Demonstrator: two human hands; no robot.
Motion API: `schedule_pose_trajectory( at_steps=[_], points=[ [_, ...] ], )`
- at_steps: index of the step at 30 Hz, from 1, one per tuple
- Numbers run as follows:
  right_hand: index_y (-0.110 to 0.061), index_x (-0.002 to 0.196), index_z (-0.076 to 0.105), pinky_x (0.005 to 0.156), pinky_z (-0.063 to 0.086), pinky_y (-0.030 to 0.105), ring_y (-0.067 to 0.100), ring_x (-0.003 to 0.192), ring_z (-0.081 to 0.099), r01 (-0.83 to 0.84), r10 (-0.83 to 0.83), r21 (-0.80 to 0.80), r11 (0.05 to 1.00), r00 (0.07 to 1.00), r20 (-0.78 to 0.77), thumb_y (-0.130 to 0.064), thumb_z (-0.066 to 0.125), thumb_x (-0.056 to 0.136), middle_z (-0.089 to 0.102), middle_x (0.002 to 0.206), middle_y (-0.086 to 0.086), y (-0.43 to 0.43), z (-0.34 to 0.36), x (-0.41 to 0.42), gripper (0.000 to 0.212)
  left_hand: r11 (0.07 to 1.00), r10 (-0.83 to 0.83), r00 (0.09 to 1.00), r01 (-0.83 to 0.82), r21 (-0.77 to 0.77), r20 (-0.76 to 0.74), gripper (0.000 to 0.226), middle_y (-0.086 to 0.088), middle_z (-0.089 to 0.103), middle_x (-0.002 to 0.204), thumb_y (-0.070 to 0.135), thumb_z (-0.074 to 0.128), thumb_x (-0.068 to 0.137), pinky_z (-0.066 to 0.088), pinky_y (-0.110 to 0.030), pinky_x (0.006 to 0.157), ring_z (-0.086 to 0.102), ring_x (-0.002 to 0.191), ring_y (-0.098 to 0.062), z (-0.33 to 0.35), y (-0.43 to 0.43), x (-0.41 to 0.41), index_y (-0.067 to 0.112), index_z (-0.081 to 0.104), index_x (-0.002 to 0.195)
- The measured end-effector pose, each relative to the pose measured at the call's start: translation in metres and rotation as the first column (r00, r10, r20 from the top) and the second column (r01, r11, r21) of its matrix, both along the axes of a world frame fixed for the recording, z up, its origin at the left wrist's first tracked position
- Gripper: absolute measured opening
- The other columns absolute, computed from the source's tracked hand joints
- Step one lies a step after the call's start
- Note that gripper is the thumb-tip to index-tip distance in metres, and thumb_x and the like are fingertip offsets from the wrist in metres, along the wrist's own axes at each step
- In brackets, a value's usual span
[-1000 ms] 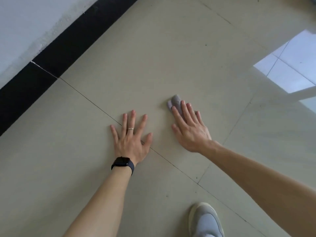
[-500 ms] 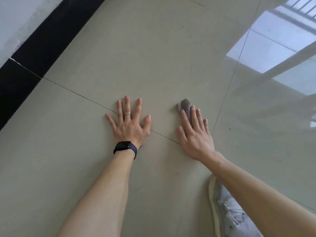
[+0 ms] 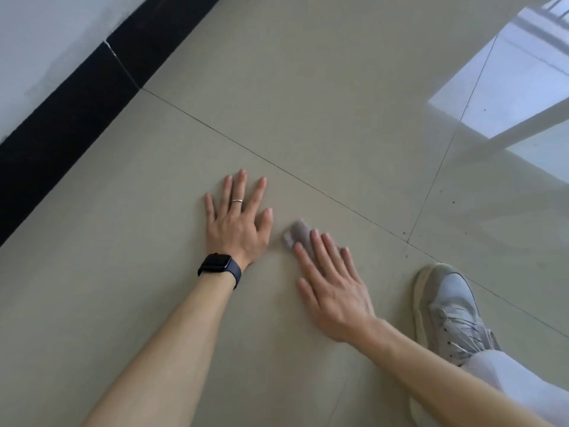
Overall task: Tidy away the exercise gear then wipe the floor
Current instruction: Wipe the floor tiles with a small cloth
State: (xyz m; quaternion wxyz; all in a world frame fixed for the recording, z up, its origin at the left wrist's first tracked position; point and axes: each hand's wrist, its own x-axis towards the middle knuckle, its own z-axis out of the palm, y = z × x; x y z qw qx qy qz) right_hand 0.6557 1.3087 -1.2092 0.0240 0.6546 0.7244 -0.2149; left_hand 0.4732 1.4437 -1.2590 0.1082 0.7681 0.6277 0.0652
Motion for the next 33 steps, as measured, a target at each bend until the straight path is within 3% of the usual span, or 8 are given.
schedule_pose_trajectory(
  at_steps=[4, 10, 13, 17, 23, 27, 30, 33],
  points=[
    [-0.042, 0.156, -0.006, 0.121, -0.008, 0.045, 0.011, 0.152, -0.01, -0.332, 0.335, -0.052, 0.942, 0.941, 0.054, -0.048, 0.015, 0.106, -0.014, 0.164, -0.011, 0.012, 0.008, 0.028, 0.055, 0.982, -0.088, 0.995, 0.093, -0.166, 0.034, 0.065, 0.005, 0.001, 0.166, 0.057, 0.024, 0.093, 0.002, -0.055, 0.121, 0.001, 0.153, -0.018, 0.012, 0.004, -0.015, 0.04, 0.016, 0.156],
    [-0.035, 0.157, -0.007, 0.122, -0.008, 0.047, 0.012, 0.149, -0.021, 0.471, -0.469, -0.086, 0.878, 0.882, 0.041, -0.052, 0.011, 0.102, -0.021, 0.164, -0.005, 0.108, -0.001, 0.025, 0.06, 0.985, 0.132, 0.987, -0.141, -0.095, -0.094, 0.07, -0.001, -0.001, 0.166, 0.062, 0.018, 0.093, -0.002, -0.056, 0.12, -0.004, 0.153, -0.02, 0.021, 0.004, -0.109, 0.037, 0.007, 0.157],
    [-0.037, 0.157, -0.001, 0.123, -0.004, 0.047, 0.012, 0.151, -0.017, 0.108, -0.108, 0.01, 0.994, 0.994, -0.018, -0.051, 0.017, 0.104, -0.014, 0.165, -0.007, 0.073, -0.004, -0.031, 0.058, 0.963, 0.217, 0.964, -0.237, -0.128, -0.154, 0.074, -0.001, -0.004, 0.167, 0.071, 0.014, 0.09, 0.001, -0.058, 0.12, -0.006, 0.153, -0.02, 0.016, 0.007, -0.15, 0.041, 0.005, 0.157],
    [-0.043, 0.156, -0.001, 0.122, -0.005, 0.049, 0.009, 0.152, -0.008, -0.48, 0.48, 0.028, 0.877, 0.877, 0.017, -0.048, 0.018, 0.105, -0.007, 0.165, -0.012, 0.089, -0.005, -0.023, 0.054, 0.949, 0.257, 0.955, -0.279, -0.147, -0.15, 0.073, 0.005, -0.009, 0.166, 0.078, 0.014, 0.087, 0.002, -0.06, 0.119, -0.007, 0.153, -0.019, 0.012, 0.006, -0.169, 0.051, 0.0, 0.153],
    [-0.036, 0.157, -0.006, 0.121, -0.01, 0.05, 0.013, 0.15, -0.018, 0.426, -0.425, -0.086, 0.901, 0.905, 0.03, -0.051, 0.01, 0.102, -0.018, 0.165, -0.005, 0.211, -0.001, -0.003, 0.059, 0.939, 0.3, 0.948, -0.313, -0.144, -0.103, 0.074, 0.012, -0.012, 0.165, 0.077, 0.019, 0.087, -0.001, -0.058, 0.12, -0.01, 0.152, -0.013, 0.011, 0.01, -0.167, 0.052, -0.004, 0.152],
    [-0.04, 0.157, -0.003, 0.122, -0.006, 0.049, 0.01, 0.15, -0.018, -0.124, 0.124, -0.005, 0.992, 0.992, -0.017, -0.05, 0.012, 0.104, -0.015, 0.164, -0.01, 0.163, -0.003, -0.066, 0.056, 0.928, 0.338, 0.938, -0.346, -0.14, -0.076, 0.083, 0.01, -0.01, 0.165, 0.075, 0.022, 0.087, 0.002, -0.056, 0.121, -0.006, 0.152, -0.011, 0.012, 0.011, -0.167, 0.04, -0.005, 0.156],
    [-0.043, 0.156, 0.0, 0.122, -0.005, 0.05, 0.007, 0.151, -0.011, -0.601, 0.601, 0.002, 0.799, 0.799, -0.023, -0.048, 0.014, 0.105, -0.008, 0.165, -0.013, 0.168, 0.002, -0.057, 0.053, 0.925, 0.346, 0.934, -0.355, -0.138, -0.086, 0.084, 0.009, -0.007, 0.166, 0.074, 0.023, 0.087, 0.004, -0.056, 0.121, -0.003, 0.152, -0.011, 0.013, 0.01, -0.166, 0.037, -0.004, 0.157],
    [-0.045, 0.154, -0.008, 0.122, -0.006, 0.049, 0.008, 0.151, -0.012, -0.431, 0.43, -0.018, 0.902, 0.894, 0.126, -0.052, 0.009, 0.103, -0.013, 0.164, -0.014, 0.247, -0.002, -0.032, 0.055, 0.928, 0.34, 0.936, -0.349, -0.133, -0.089, 0.083, 0.011, -0.008, 0.166, 0.074, 0.022, 0.088, 0.004, -0.055, 0.121, -0.003, 0.152, -0.01, 0.013, 0.009, -0.165, 0.037, -0.004, 0.157]
  ],
)
